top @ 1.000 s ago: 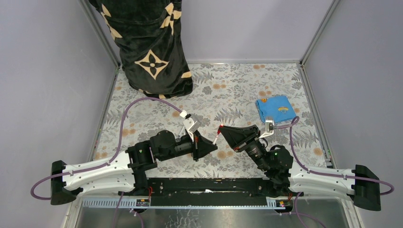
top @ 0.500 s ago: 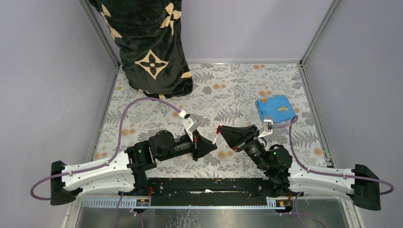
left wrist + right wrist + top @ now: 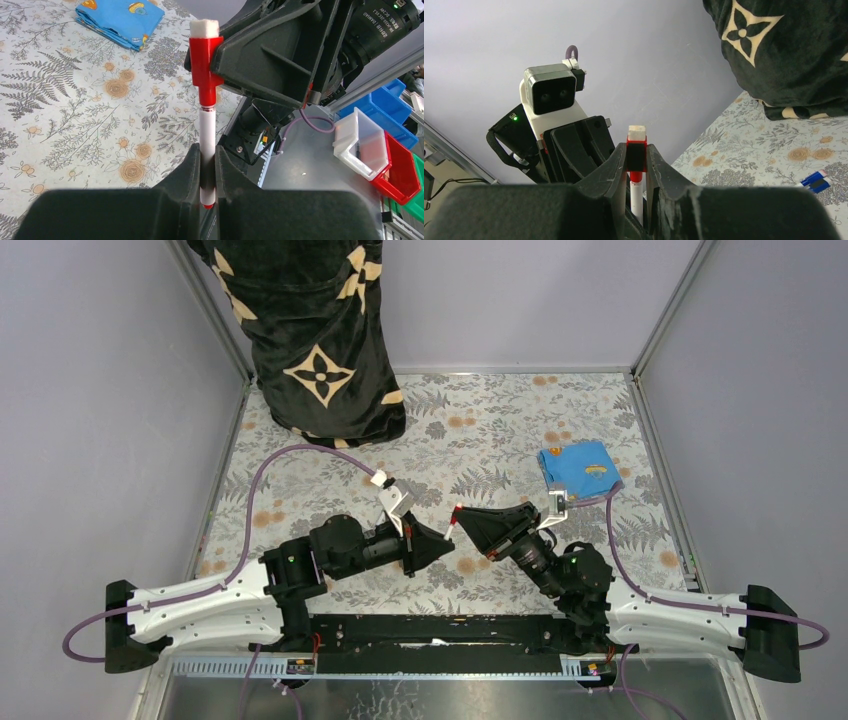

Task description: Insert the pens into the pen caps

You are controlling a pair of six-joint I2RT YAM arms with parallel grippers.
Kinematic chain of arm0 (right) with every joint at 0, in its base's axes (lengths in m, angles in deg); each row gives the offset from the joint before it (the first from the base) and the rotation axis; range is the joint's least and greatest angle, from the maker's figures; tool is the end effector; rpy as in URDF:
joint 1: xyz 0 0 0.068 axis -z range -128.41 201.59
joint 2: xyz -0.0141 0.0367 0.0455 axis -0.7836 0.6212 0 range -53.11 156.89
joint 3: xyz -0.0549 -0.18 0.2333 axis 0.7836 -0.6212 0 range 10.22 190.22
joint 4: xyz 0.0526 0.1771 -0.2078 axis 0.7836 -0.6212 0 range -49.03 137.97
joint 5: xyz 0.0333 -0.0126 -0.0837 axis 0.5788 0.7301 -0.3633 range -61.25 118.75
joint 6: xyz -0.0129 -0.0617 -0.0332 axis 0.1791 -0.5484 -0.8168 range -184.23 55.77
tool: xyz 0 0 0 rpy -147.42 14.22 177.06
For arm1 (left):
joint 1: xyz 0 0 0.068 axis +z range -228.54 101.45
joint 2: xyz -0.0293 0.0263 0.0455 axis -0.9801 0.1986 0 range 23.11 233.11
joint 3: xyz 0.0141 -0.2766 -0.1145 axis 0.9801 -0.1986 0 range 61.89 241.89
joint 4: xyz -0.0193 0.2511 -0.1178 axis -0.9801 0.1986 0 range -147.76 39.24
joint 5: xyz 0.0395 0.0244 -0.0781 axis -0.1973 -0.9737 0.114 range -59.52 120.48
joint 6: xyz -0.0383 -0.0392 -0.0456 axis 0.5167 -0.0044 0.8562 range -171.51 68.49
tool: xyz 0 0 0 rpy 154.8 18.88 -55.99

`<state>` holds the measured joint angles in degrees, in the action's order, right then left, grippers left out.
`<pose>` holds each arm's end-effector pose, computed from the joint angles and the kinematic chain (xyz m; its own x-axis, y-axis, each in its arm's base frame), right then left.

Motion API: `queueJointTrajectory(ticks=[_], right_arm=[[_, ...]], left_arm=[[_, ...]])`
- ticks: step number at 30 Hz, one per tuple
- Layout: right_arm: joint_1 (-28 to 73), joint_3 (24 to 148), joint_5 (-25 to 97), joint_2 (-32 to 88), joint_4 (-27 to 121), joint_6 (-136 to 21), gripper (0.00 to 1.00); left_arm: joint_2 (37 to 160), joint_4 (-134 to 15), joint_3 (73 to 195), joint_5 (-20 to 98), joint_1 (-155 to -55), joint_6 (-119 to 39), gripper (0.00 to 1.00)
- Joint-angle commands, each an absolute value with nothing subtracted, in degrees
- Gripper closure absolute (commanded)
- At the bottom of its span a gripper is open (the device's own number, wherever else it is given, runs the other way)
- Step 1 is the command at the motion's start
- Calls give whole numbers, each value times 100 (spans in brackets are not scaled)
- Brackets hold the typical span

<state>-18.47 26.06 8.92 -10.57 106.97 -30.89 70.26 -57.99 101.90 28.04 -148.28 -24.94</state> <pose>0.0787 0.1585 0.3153 -0.2801 0.7441 -0.6065 -0.7572 0.2171 0.6160 0.0791 -0.2066 0.3381 -0.4499 -0.0716 -0.8902 0.8065 0.3955 -0.4394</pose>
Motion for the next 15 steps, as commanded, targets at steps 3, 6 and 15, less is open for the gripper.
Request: queueJointTrajectory(ticks=[3,6,15], right_arm=[[-1828,2894,1169,-987,10753,-3068,100],[-1827,2931,1301,-908,10725,-3033,100],[-1828,3096,1687,-542,10698,-2955,100]], left_arm=[[6909,-6072,10190,2537,-14869,-2567,100],[6855,-6087,10177,2398,-14868,-2529,100],[6618,-6145,10129,2048,-14873,-2463,100]])
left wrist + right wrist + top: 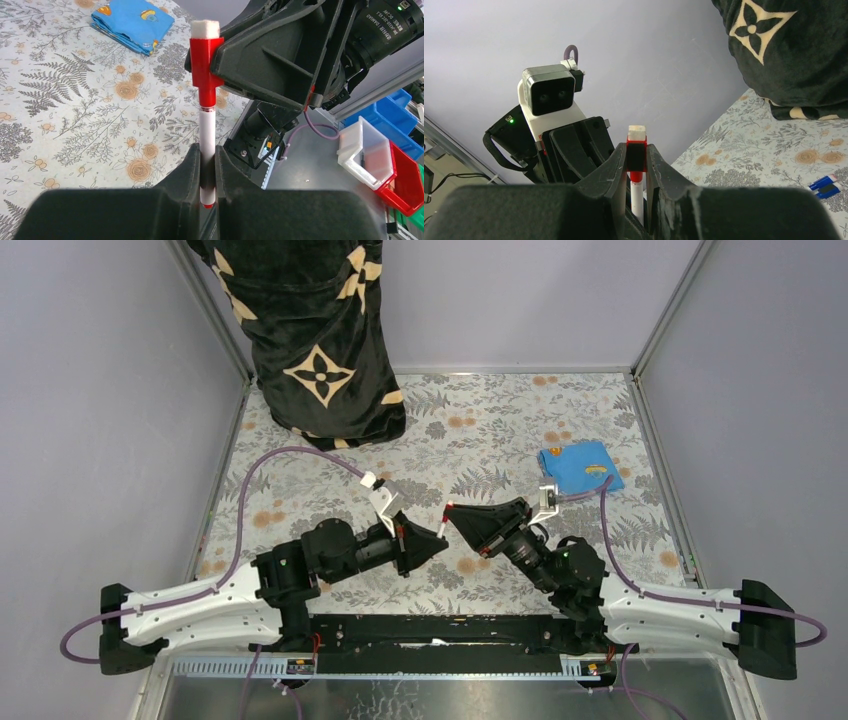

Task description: Insert the pens into the pen caps

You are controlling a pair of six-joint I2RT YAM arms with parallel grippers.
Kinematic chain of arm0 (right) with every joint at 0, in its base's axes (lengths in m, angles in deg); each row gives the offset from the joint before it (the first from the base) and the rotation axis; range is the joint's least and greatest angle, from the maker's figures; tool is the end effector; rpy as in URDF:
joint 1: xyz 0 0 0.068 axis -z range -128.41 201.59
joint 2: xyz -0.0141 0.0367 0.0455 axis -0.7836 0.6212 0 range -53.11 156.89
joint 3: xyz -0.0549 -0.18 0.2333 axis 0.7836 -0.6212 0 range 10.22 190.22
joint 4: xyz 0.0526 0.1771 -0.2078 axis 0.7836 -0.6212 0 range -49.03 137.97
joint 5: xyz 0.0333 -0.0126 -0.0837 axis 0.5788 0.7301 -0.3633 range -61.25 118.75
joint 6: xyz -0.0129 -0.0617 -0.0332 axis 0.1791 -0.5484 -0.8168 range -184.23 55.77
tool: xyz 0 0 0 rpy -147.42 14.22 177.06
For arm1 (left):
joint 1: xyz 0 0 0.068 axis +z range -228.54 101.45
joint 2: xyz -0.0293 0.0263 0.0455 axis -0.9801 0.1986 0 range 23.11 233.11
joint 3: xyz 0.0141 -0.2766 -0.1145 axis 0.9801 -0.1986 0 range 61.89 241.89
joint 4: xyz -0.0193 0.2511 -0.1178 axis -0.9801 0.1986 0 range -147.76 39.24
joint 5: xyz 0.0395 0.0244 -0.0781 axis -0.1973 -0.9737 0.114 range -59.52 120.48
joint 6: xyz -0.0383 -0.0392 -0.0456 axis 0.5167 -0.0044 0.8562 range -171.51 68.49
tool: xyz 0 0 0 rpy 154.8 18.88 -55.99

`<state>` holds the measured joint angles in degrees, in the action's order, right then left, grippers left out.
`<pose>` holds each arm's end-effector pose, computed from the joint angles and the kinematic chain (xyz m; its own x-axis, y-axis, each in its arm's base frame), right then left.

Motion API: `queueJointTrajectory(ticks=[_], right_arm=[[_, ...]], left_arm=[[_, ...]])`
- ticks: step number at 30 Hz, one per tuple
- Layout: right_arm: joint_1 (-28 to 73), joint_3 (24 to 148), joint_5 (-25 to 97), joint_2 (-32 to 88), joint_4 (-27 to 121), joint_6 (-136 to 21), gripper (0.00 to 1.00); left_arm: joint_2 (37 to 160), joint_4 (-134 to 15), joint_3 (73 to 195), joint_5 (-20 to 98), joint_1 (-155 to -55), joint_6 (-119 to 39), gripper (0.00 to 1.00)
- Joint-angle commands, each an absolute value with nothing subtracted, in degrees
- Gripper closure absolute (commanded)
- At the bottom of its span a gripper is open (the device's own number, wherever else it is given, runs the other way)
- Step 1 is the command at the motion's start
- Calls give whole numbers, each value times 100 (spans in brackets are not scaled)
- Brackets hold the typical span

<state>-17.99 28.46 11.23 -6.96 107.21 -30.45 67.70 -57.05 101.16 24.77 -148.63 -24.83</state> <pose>0.0826 0.1710 0.3215 -0.2963 0.7240 -0.6230 -0.7691 0.2059 0.6050 0.0774 -0.1962 0.3396 -0.4369 -0.1057 -0.8933 0.7897 0.4304 -0.4371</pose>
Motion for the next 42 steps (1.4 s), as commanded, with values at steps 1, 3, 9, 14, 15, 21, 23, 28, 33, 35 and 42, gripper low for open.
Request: queueJointTrajectory(ticks=[1,3,9,14,15,21,23,28,33,35,42], right_arm=[[-1828,3123,1728,-501,10674,-2960,100],[-1828,3181,1828,-419,10621,-2967,99],[-1828,3442,2167,-205,10259,-3085,98],[-1828,3550,2332,-118,10041,-3178,98],[-1828,3548,2363,-117,10025,-3198,97],[-1828,3603,2448,-243,9830,-3350,89],[-1828,3648,2445,-304,9793,-3378,84],[-1829,3742,2503,-354,9818,-3394,73],[-1828,3734,2503,-386,9959,-3324,66],[-1829,3715,2471,-434,9981,-3321,63],[-1827,3724,2275,-692,9698,-3537,44]], left_arm=[[6604,-6145,10136,2019,-14869,-2462,100],[6557,-6158,10133,1956,-14868,-2455,100],[6420,-6206,10115,1840,-14864,-2442,100],[6319,-6183,10105,1837,-14868,-2483,100],[6304,-6176,10101,1832,-14868,-2494,100],[6303,-5986,10251,1864,-14868,-2623,100],[6316,-5961,10269,1915,-14868,-2637,100],[6358,-5949,10275,1964,-14868,-2631,100],[6383,-5873,10304,2072,-14868,-2622,100],[6364,-5864,10286,2094,-14868,-2607,100],[6323,-5846,10270,2072,-14868,-2609,100]])
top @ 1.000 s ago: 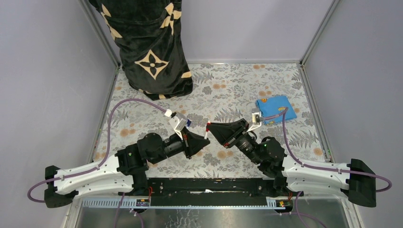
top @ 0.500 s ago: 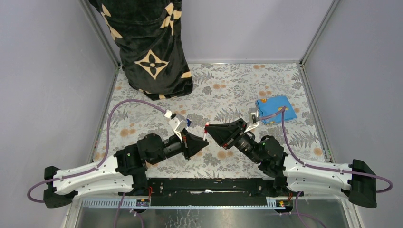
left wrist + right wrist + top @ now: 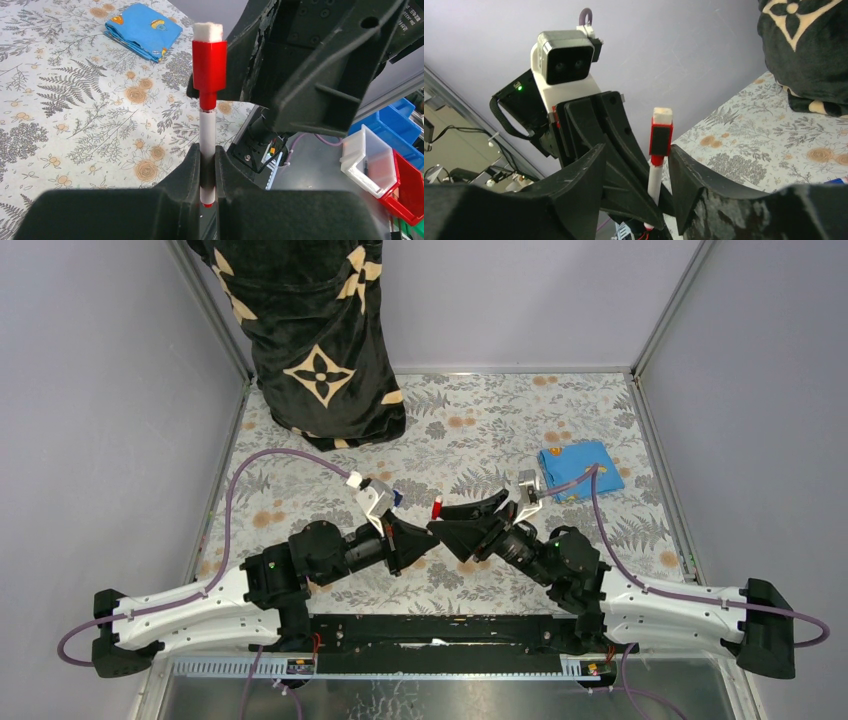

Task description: Insert the pens into the pen caps

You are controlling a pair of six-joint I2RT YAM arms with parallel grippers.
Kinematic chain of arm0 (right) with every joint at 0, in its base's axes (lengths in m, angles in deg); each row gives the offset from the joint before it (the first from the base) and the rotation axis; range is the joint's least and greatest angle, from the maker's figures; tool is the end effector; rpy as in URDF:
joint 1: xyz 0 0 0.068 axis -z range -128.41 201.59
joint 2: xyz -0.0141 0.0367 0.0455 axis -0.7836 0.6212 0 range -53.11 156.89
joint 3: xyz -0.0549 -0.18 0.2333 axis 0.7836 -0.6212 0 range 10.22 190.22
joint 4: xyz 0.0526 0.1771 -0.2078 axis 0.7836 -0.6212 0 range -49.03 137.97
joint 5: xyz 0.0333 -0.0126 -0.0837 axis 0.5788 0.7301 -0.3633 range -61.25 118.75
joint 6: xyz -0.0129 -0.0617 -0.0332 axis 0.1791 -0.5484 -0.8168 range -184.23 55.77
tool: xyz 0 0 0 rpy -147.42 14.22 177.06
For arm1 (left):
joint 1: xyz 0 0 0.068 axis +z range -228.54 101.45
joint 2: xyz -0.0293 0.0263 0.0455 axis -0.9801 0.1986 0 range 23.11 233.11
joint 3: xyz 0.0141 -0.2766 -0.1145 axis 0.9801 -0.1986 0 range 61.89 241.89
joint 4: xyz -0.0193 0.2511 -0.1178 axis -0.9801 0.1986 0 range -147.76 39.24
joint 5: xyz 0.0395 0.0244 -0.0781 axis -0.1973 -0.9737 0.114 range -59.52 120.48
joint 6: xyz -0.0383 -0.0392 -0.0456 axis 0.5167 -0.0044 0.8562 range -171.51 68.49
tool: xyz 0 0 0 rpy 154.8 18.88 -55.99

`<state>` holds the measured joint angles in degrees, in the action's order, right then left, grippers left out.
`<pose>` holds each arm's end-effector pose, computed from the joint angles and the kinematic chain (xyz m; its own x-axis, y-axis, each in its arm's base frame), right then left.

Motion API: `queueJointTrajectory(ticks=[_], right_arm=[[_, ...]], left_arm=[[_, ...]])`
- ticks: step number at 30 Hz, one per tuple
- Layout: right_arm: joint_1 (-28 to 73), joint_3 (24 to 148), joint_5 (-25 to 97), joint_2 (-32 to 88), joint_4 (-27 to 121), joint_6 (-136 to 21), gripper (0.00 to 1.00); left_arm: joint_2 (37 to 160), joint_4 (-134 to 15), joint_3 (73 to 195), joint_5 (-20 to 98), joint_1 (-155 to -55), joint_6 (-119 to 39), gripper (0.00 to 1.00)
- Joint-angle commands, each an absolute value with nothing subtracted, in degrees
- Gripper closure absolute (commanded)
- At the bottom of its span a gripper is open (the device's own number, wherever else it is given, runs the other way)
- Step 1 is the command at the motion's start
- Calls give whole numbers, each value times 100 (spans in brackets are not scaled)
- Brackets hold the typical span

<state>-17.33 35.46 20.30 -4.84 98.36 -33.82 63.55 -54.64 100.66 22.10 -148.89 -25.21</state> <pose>0.0830 0.1912 0.3443 -0.3009 0.6115 -0.7318 -0.8392 0.1947 0.5078 0.0733 -0.1795 0.3438 -0.4163 -0.1375 -0.8988 0.7790 0.4558 -0.4306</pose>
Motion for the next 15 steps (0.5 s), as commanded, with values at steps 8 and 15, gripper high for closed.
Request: queueJointTrajectory(ticks=[8,15], right_arm=[[-1828,3686,1828,-1080,9164,-3724,29],[-1828,4181,1285,-1313,8295,-4022,26]], left_arm=[[6325,-5846,10270,2054,-14868,-2629,100],[6324,-5854,10243,2158,-14868,-2594,100]])
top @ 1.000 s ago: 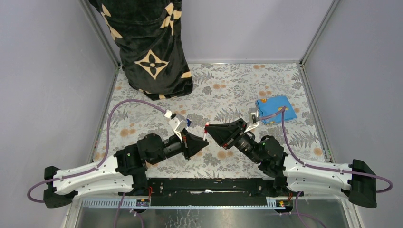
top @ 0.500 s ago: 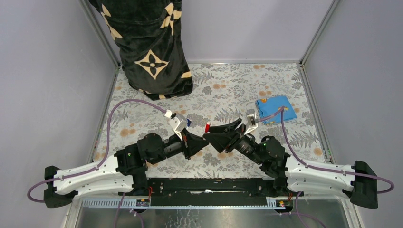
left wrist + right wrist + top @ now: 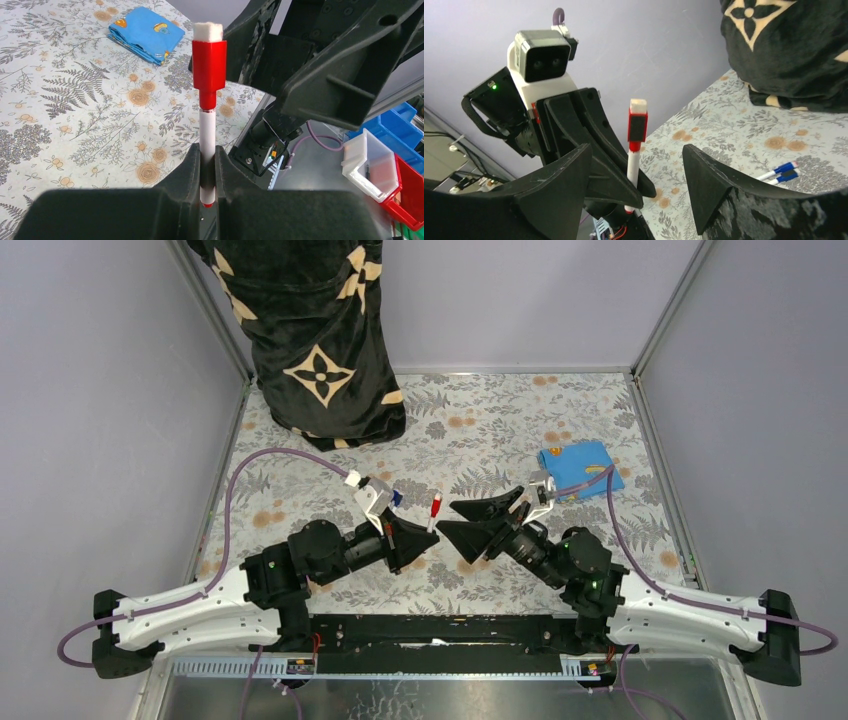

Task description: Insert the pens into the pen caps

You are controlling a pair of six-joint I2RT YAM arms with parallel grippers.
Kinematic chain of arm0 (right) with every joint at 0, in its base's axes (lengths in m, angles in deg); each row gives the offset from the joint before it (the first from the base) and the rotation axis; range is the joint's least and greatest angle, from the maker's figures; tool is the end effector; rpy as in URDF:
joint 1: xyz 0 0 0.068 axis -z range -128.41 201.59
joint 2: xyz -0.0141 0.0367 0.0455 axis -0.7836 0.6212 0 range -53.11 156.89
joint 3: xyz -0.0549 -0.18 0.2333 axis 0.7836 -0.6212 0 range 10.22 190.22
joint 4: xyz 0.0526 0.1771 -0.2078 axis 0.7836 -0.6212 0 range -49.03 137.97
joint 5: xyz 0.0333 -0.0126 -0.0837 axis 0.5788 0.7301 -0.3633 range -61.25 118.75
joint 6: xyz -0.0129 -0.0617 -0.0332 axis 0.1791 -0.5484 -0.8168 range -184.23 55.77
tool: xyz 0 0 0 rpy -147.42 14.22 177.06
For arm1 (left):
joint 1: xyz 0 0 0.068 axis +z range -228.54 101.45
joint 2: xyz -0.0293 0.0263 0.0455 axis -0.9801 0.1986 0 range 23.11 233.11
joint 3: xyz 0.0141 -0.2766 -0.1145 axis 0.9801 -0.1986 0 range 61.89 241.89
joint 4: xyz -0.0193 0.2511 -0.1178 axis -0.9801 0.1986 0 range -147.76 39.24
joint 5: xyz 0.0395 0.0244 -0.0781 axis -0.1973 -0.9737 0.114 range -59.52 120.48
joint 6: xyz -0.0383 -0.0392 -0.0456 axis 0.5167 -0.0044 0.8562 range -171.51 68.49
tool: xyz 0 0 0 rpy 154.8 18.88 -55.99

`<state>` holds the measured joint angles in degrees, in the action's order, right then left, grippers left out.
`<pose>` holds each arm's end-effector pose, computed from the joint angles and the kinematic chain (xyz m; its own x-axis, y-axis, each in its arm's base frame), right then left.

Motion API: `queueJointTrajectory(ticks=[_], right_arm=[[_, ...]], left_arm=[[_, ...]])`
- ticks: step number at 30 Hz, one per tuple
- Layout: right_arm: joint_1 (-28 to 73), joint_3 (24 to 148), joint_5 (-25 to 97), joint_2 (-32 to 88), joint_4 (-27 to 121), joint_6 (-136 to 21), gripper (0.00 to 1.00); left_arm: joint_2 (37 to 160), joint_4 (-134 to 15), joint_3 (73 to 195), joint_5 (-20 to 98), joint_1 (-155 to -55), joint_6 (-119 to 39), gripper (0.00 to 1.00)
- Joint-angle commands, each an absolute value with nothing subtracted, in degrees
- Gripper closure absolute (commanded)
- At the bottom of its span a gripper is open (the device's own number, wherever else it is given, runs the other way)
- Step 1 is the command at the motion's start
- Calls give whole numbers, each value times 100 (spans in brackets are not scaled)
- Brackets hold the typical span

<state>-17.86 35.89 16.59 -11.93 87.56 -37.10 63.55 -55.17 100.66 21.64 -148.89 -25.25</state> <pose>0.0781 0.1730 0.3467 -0.2592 0.5786 -0.7733 -0.8199 0.2914 0.4928 0.0738 -0.1794 0.3450 -0.4113 -0.1482 -0.8994 0.7772 0.4585 -0.4309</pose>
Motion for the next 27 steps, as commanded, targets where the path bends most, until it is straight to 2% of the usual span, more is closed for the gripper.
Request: queueJointTrajectory(ticks=[1,5,15,27], right_arm=[[-1828,4327,1271,-1294,8105,-4052,26],[-1828,4867,1138,-1102,7408,-4019,26],[-1827,5378,757,-813,6840,-3646,27],[-1737,5671,1157,-591,6295,-3251,35]], left_arm=[[6332,-5855,10241,2187,-14868,-2594,100],[6371,-5864,10241,2265,-14868,-2593,100],[6460,-5920,10257,2370,-14869,-2602,100],[6486,-5967,10253,2425,-14868,-2618,100]])
